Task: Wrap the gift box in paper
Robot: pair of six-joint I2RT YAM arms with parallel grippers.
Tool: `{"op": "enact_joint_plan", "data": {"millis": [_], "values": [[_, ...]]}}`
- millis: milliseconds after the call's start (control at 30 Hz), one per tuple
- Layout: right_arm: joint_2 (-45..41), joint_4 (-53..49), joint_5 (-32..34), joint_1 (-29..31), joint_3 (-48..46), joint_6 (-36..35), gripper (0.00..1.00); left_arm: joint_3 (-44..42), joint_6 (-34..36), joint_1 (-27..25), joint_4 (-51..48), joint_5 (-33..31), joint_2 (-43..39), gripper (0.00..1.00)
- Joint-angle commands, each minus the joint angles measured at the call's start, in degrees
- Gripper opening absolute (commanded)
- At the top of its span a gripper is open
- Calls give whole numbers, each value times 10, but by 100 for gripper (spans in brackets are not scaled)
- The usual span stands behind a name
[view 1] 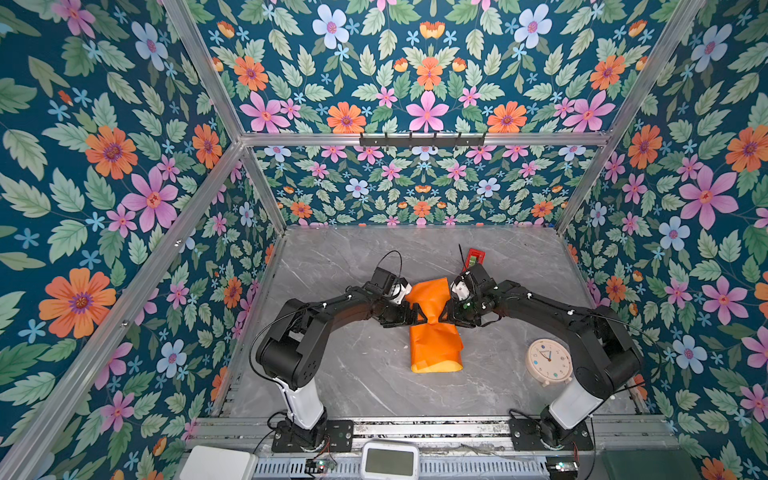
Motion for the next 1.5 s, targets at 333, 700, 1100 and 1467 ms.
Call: {"op": "enact_joint_plan", "data": {"millis": [333, 700, 1100, 1467], "values": [[39, 87, -49, -1, -49, 38, 63, -8, 9, -1, -85, -144, 14, 93], [-16, 91, -71, -39, -71, 25, 75, -7, 9, -1, -85, -147, 10, 93], [-134, 85, -46, -51, -97, 7, 81, 0, -16, -2, -44, -134, -22, 97], [-190, 83, 24, -28, -125, -8, 84, 17, -72, 4, 32, -127, -123, 100]]}}
